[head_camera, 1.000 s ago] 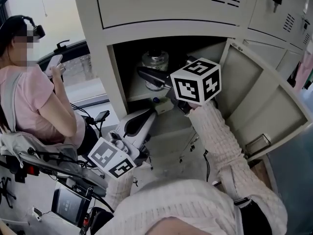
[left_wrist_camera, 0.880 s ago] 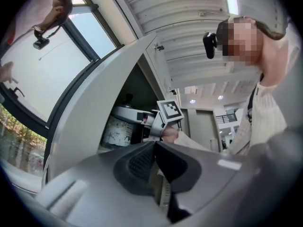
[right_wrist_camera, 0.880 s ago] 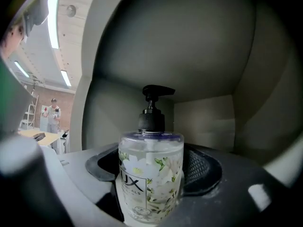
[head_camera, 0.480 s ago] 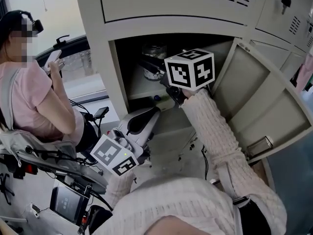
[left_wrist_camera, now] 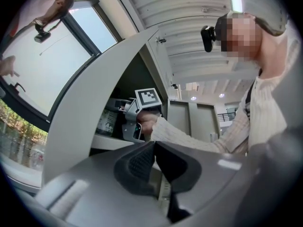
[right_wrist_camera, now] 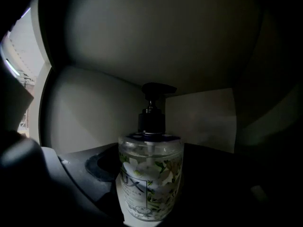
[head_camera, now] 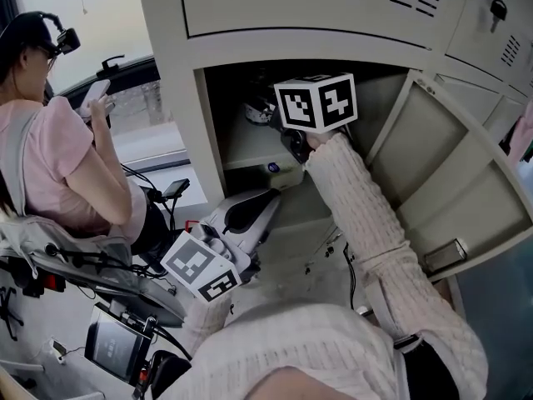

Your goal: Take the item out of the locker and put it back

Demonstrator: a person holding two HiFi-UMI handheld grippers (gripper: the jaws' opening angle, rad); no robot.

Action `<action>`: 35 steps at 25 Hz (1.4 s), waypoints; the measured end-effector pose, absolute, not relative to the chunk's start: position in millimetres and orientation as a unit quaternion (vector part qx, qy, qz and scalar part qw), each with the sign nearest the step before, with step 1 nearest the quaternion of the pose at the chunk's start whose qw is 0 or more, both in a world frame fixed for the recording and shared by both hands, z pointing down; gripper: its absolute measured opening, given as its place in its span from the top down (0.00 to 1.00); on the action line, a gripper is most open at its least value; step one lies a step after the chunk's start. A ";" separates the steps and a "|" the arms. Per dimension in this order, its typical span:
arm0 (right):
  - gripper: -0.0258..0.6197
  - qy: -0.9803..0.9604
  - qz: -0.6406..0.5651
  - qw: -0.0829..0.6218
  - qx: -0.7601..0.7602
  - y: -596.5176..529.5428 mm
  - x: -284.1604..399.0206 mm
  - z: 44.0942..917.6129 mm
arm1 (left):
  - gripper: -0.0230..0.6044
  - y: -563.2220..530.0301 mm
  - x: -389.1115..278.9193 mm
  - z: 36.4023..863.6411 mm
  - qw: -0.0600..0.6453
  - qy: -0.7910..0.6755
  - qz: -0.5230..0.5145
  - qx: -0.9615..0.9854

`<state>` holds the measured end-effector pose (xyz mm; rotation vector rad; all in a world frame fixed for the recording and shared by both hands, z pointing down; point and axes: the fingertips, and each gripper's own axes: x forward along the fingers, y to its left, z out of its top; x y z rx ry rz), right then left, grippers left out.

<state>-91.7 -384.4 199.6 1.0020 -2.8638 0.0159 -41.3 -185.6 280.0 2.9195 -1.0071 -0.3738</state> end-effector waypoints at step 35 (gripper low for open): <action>0.45 -0.941 -0.036 -0.030 0.334 -289.2 -40.4 199.0 | 0.95 -168.1 -24.4 295.3 0.039 -0.324 -0.085 0.942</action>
